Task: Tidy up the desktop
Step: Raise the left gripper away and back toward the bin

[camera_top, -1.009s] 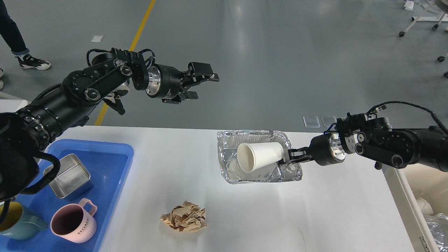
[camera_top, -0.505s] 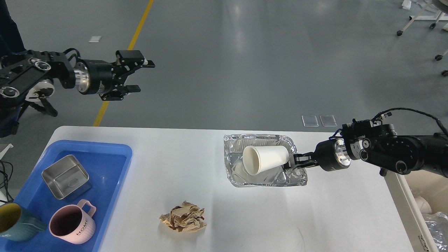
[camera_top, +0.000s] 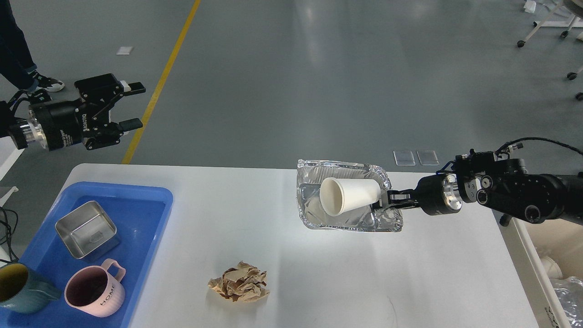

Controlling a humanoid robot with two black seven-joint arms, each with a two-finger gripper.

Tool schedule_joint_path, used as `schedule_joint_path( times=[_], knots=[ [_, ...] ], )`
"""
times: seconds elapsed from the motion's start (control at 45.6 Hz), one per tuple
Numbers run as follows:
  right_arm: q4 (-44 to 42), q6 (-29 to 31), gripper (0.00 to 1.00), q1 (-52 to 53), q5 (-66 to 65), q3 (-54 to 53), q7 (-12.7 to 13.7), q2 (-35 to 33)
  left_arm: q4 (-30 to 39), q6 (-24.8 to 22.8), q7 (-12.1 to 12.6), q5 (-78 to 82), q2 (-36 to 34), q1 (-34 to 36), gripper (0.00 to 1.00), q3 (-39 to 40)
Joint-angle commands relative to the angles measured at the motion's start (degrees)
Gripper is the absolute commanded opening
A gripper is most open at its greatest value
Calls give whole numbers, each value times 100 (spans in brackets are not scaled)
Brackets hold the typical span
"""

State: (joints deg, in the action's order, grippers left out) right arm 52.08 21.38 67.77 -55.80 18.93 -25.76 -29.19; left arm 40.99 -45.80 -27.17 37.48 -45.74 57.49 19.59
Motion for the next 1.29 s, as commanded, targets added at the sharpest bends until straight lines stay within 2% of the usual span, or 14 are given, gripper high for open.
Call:
schedule_joint_path(
  times=[0.0,0.044,0.176,0.285,0.395,0.527,0.636,0.768,0.9,1.075,1.272],
  knots=[
    [-5,-3,0,26,-1,14,0,-7,610,27,-368,181,-514,-386,98,18],
    [-5,15,0,44,-1,14,0,-16,1022,115,-368,181,-672,-615,98,71],
    [-13,41,0,44,-1,31,0,-7,2560,1045,-236,330,-1085,-1239,98,177],
    [-13,41,0,44,-1,31,0,2,3598,1582,255,339,-1585,-1520,98,115],
    [-13,41,0,44,-1,31,0,-25,4363,1776,739,331,-2323,-1890,98,124],
    [-13,50,0,52,-1,32,0,-34,5014,1943,749,322,-3413,-2417,98,89],
    [-13,50,0,52,-1,31,0,-34,5261,1934,687,304,-4204,-2760,98,28],
    [-13,50,0,44,-1,31,0,-34,5287,1934,406,287,-5005,-2804,98,-342],
    [-5,50,0,52,-1,31,0,-34,5252,1838,511,269,-5392,-2752,98,-377],
    [4,50,0,44,-1,31,0,-42,5200,1662,933,269,-5630,-2743,98,-342],
    [13,41,0,44,-1,31,0,-42,5094,1416,995,269,-5709,-2664,98,-202]
  ],
)
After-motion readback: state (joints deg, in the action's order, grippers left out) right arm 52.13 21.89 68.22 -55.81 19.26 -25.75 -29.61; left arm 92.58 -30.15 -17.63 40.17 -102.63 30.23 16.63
